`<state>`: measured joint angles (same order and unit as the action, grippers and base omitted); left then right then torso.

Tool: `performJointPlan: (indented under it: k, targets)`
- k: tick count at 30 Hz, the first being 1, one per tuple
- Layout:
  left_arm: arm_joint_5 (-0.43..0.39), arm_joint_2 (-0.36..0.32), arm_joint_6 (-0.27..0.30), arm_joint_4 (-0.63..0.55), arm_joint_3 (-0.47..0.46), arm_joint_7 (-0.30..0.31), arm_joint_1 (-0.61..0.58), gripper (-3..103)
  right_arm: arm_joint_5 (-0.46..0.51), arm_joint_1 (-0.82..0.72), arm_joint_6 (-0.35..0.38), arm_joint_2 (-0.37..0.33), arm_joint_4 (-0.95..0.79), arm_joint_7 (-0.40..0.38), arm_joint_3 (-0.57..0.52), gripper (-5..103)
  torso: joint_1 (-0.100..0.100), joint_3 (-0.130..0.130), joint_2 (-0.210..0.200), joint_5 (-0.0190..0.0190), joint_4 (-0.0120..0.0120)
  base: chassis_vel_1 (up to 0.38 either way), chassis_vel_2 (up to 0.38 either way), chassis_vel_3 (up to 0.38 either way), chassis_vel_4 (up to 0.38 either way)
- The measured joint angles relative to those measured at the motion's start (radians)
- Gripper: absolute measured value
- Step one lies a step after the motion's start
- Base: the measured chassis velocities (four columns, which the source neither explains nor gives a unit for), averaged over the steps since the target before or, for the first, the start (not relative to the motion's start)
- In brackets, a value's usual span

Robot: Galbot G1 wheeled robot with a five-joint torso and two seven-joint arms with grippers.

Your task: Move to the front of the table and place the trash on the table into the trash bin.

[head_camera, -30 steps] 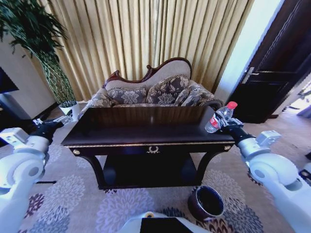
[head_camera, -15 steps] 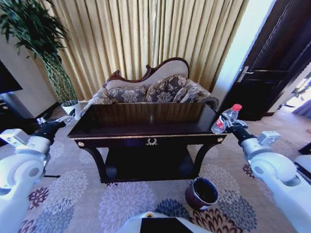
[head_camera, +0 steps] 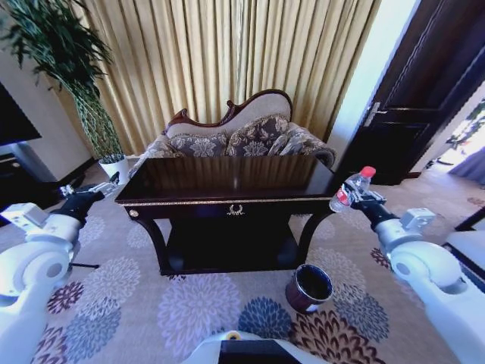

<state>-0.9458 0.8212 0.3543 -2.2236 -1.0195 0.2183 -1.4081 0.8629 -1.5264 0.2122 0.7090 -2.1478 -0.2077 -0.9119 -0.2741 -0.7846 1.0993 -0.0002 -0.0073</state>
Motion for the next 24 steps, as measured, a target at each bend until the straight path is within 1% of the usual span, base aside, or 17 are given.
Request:
performJointPlan:
  k: [7, 10, 12, 13, 14, 15, 18, 19, 23, 24]
  targets:
    - [0.021, 0.018, -0.009, 0.005, 0.014, -0.007, 0.003, 100, -0.020, 0.004, -0.003, 0.012, 0.003, 0.001, 0.019, 22, 0.000, 0.000, 0.000, 0.0000, -0.0002, 0.137, -0.144, -0.146, 0.130]
    - [0.028, 0.040, -0.011, 0.002, 0.020, -0.012, 0.006, 100, -0.059, 0.011, -0.018, 0.037, 0.019, 0.012, 0.057, 22, 0.000, 0.000, 0.000, -0.0001, -0.0001, 0.076, -0.073, -0.094, 0.089]
    - [0.030, 0.044, -0.011, -0.003, 0.021, -0.013, 0.004, 100, -0.069, 0.017, -0.021, 0.047, 0.028, 0.019, 0.075, 22, 0.000, 0.000, 0.000, -0.0001, -0.0004, 0.023, -0.029, -0.043, 0.023]
    - [0.031, 0.046, -0.011, -0.008, 0.021, -0.013, 0.000, 100, -0.078, 0.028, -0.024, 0.061, 0.043, 0.022, 0.098, 22, 0.000, 0.000, 0.000, -0.0001, 0.0001, 0.000, 0.000, 0.000, 0.000]
    - [0.032, 0.047, -0.011, -0.012, 0.021, -0.013, -0.003, 100, -0.089, 0.038, -0.028, 0.073, 0.061, 0.023, 0.119, 22, 0.000, 0.000, 0.000, -0.0001, 0.0000, 0.000, 0.000, 0.000, 0.000]
    - [0.032, 0.047, -0.011, -0.012, 0.021, -0.013, -0.003, 100, -0.089, 0.038, -0.028, 0.073, 0.061, 0.023, 0.119, 22, 0.000, 0.000, 0.000, -0.0001, 0.0000, 0.000, 0.000, 0.000, 0.000]
    - [0.032, 0.048, -0.011, -0.020, 0.019, -0.013, -0.008, 100, -0.139, 0.080, -0.051, 0.109, 0.155, 0.028, 0.197, 22, 0.000, 0.000, 0.000, 0.0001, 0.0000, 0.000, 0.000, 0.000, 0.000]
    - [0.032, 0.048, -0.011, -0.020, 0.019, -0.013, -0.008, 100, -0.139, 0.080, -0.051, 0.109, 0.155, 0.028, 0.197, 22, 0.000, 0.000, 0.000, 0.0001, 0.0000, 0.000, 0.000, 0.000, 0.000]
    - [0.032, 0.046, -0.011, -0.028, 0.017, -0.013, -0.017, 100, -0.214, 0.161, -0.101, 0.167, 0.374, 0.051, 0.299, 22, 0.000, 0.000, 0.000, 0.0003, -0.0002, 0.000, 0.000, 0.000, 0.000]
    - [0.032, 0.046, -0.011, -0.028, 0.017, -0.013, -0.017, 100, -0.214, 0.161, -0.101, 0.167, 0.374, 0.051, 0.299, 22, 0.000, 0.000, 0.000, 0.0003, -0.0002, 0.000, 0.000, 0.000, 0.000]
